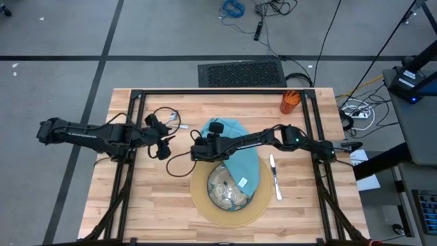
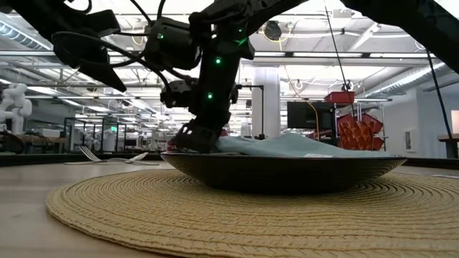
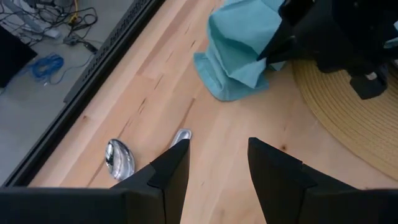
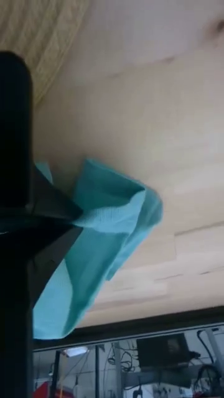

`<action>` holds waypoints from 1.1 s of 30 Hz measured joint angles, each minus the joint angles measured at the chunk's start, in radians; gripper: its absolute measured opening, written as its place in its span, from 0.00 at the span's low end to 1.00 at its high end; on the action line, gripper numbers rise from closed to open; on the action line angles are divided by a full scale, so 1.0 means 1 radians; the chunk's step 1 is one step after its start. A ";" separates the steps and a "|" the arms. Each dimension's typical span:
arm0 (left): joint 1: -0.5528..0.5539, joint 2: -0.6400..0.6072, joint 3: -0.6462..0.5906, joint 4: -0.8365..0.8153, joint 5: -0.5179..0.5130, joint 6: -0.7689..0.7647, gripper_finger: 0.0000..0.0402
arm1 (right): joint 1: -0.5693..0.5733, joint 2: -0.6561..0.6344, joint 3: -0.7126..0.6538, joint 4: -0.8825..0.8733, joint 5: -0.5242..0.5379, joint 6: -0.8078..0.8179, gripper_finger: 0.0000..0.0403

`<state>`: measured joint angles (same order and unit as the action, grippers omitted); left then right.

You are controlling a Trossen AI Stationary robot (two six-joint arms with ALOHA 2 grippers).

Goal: Set table place
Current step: Fold the blue napkin

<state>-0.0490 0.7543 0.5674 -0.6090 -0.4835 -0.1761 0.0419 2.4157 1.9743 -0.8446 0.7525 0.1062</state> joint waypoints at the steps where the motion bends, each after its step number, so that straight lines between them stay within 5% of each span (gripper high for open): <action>1: -0.001 0.000 0.000 0.000 0.000 0.000 0.36 | -0.002 0.000 0.000 0.006 0.000 0.001 0.01; 18: -0.012 0.001 -0.001 0.032 -0.013 0.022 0.36 | 0.026 -0.278 0.002 0.111 -0.001 -0.082 0.00; 23: -0.044 0.001 -0.051 0.265 0.133 0.081 0.38 | 0.007 -0.298 0.002 0.108 -0.052 -0.089 0.00; 33: -0.117 0.066 -0.166 0.559 0.113 0.078 0.58 | -0.023 -0.292 0.001 0.118 -0.104 -0.109 0.00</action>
<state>-0.1661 0.8206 0.4010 -0.0502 -0.3708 -0.0981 0.0185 2.1235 1.9755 -0.7267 0.6488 -0.0026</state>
